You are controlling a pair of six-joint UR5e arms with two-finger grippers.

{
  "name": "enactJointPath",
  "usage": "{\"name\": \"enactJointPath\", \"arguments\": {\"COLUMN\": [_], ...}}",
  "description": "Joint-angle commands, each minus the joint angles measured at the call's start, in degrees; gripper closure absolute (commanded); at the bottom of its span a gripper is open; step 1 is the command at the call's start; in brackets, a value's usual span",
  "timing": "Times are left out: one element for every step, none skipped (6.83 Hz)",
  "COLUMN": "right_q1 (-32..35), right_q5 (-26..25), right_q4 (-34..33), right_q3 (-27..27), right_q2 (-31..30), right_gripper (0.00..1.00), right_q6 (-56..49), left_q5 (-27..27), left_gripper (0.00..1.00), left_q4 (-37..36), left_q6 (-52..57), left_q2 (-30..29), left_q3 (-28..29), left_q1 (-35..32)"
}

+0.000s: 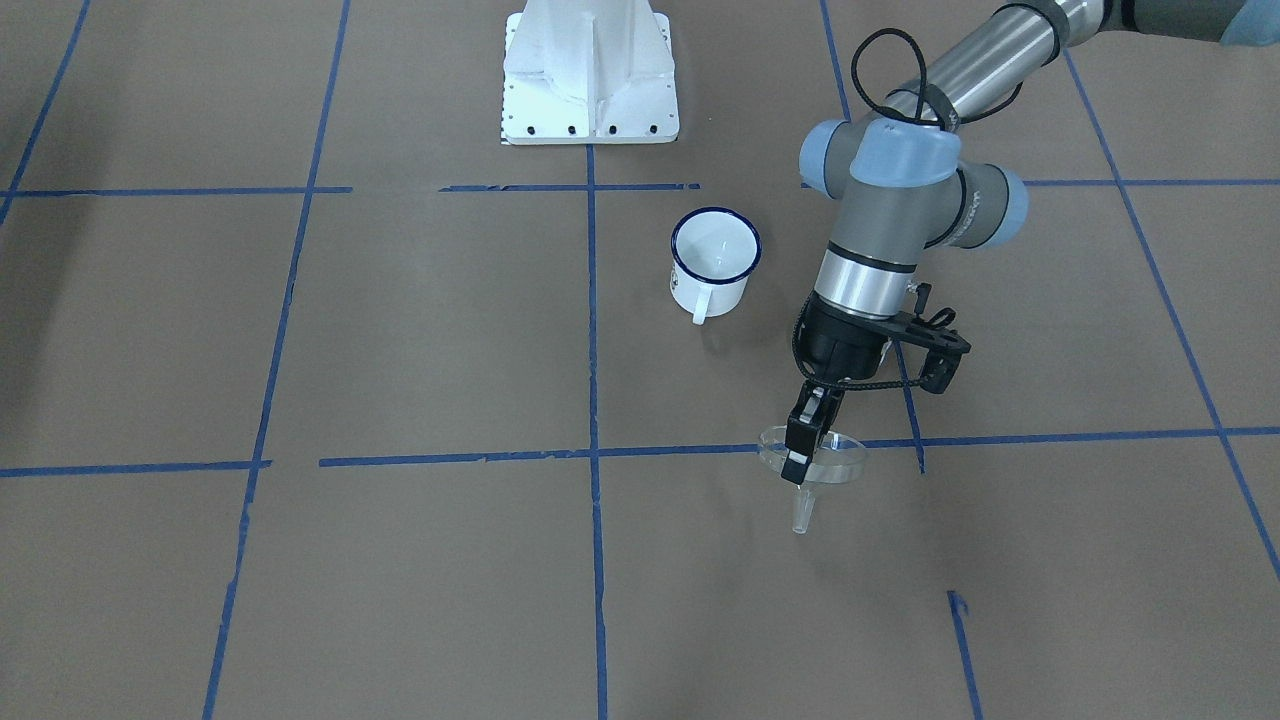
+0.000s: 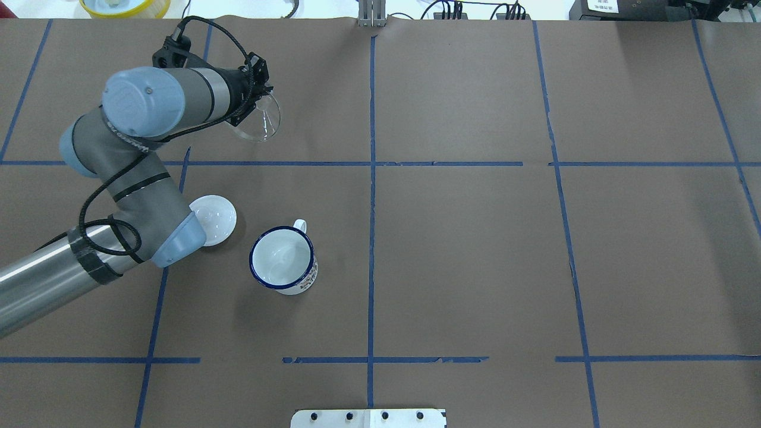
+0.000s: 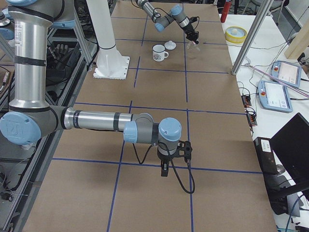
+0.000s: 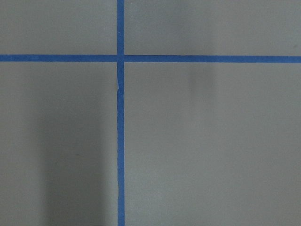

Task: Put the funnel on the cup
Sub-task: 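Lift the glass funnel and carry it over the open mug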

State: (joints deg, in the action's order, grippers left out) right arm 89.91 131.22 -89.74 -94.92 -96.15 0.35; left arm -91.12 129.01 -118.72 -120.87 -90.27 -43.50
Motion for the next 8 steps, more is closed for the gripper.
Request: {"name": "enactJointPath", "arguments": {"right_q1": [0.0, 0.0, 0.0, 0.0, 0.0, 0.0, 0.0, 0.0], "right_q5": [0.0, 0.0, 0.0, 0.0, 0.0, 0.0, 0.0, 0.0], "right_q4": [0.0, 0.0, 0.0, 0.0, 0.0, 0.0, 0.0, 0.0], "right_q3": [0.0, 0.0, 0.0, 0.0, 0.0, 0.0, 0.0, 0.0], "right_q2": [0.0, 0.0, 0.0, 0.0, 0.0, 0.0, 0.0, 0.0], "right_gripper": [0.0, 0.0, 0.0, 0.0, 0.0, 0.0, 0.0, 0.0], "right_q6": [0.0, 0.0, 0.0, 0.0, 0.0, 0.0, 0.0, 0.0], "left_q5": [-7.21, -7.75, -10.19, -12.91, -15.81, -15.93, -15.93, -15.93], "left_gripper": [1.0, 1.0, 1.0, 1.0, 1.0, 1.0, 1.0, 1.0], "left_q4": [-9.41, -20.61, -29.51, -34.82, -40.01, -47.46, -52.93, -56.03], "left_q6": [6.77, 11.53, 13.58, 16.21, 18.59, 22.87, 26.57, 29.74], "left_q2": [4.92, 4.42, 3.89, 3.19, 1.1, -1.97, -3.91, -5.24], "left_q3": [-14.07, -20.24, -24.83, -27.39, -27.42, -27.77, -28.82, -28.74], "left_q1": [-1.84, -1.67, -1.58, -1.41, 0.94, 4.71, 6.66, 8.33]}}
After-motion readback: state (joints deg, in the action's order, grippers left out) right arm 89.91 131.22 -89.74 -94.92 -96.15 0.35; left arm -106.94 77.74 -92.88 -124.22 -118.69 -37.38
